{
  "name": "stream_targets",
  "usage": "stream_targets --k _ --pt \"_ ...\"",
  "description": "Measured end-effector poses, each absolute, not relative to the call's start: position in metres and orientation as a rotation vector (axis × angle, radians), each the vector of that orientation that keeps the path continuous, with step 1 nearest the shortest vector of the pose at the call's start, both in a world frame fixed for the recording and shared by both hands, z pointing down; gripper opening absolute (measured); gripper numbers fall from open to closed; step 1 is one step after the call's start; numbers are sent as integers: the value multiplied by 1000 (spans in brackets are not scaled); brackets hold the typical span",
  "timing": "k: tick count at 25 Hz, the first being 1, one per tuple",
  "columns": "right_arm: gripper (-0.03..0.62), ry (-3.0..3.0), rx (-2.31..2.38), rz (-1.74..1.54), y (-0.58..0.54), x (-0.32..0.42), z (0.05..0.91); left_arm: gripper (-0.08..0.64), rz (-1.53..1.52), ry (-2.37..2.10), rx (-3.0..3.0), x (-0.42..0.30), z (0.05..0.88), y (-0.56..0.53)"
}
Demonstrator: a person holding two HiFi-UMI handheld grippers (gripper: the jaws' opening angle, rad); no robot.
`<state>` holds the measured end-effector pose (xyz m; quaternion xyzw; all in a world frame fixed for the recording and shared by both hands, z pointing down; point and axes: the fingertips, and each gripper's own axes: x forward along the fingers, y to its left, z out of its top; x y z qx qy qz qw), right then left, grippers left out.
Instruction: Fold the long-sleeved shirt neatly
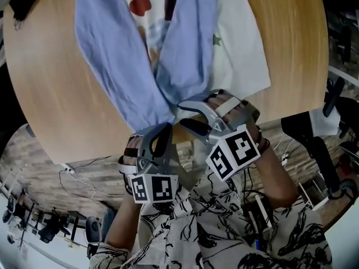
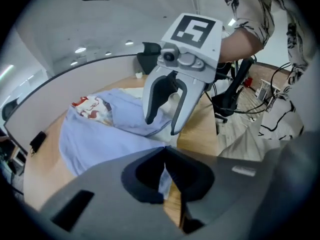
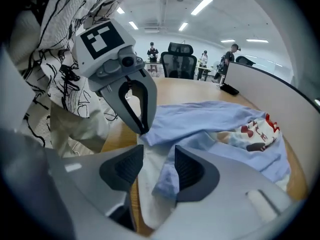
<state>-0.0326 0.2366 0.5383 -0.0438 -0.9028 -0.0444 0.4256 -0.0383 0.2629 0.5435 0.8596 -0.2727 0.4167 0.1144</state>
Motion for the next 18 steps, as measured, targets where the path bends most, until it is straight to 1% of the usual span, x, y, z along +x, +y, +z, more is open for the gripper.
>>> stream_targets --k 5,14,15,16,17,18 --pt "218 -2266 -150 -181 242 -45 527 9 1035 -882 2465 -47 527 255" --pt "206 -2248 -204 -476 236 -74 494 9 909 -922 2569 -47 460 236" --pt "178 -2253 -192 -517 232 -79 486 9 900 -933 2573 -49 452 233" --pt "114 -2260 -175 -552 228 -83 476 9 892 -946 2576 -51 445 230" --pt "37 -2267 -157 -572 224 -87 466 9 882 -960 2578 -54 436 229" --pt "12 -2277 -143 -574 222 -90 455 9 863 -974 2580 -58 427 227"
